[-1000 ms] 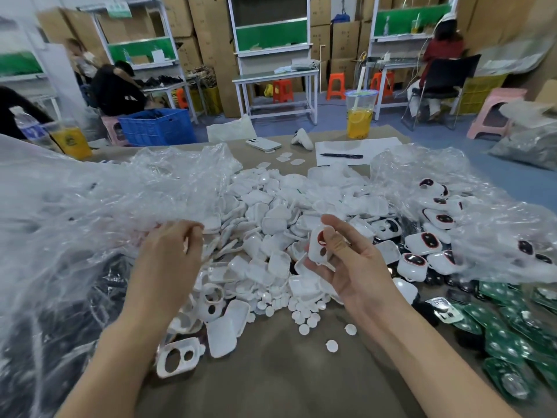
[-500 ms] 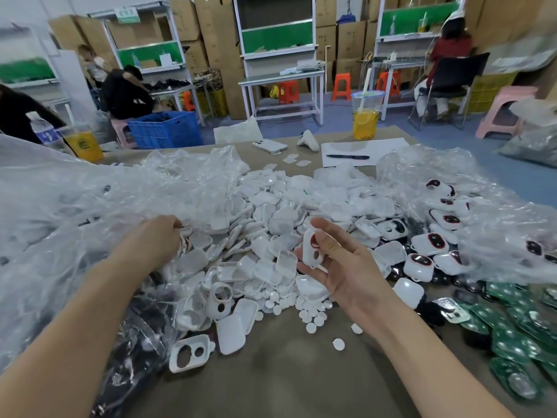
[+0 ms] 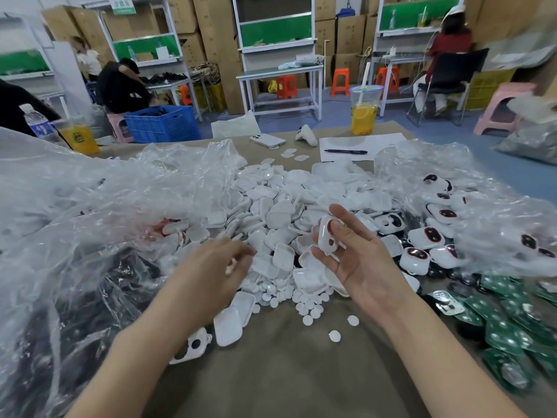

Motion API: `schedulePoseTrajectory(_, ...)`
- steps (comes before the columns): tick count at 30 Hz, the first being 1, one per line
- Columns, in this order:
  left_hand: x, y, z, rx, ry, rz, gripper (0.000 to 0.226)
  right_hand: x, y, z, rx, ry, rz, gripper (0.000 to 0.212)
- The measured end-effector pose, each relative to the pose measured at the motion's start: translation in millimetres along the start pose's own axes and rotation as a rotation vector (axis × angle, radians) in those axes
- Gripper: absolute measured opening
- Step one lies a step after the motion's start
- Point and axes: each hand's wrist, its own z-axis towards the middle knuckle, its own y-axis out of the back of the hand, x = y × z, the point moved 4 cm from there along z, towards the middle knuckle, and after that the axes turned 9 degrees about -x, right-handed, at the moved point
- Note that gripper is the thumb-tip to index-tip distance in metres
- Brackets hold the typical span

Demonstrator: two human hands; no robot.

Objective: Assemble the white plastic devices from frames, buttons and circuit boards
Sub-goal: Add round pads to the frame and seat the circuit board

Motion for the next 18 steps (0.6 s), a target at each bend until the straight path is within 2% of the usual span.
schedulePoseTrajectory(9, -36, -40, -31, -0.043, -0.08, -0.103, 0.023, 12, 4, 2, -0.047, 0.037, 0.006, 0.028)
schedulePoseTrajectory(13, -56, -61, -24, -0.142, -0.102, -0.134, 0.02, 23, 17, 7, -0.116, 0.079, 0.072, 0.026)
schedulePoseTrajectory(18, -61, -75, -5, -0.263, -0.137, -0.092, 0.032, 36, 31, 13, -0.192, 0.127, 0.164, 0.024)
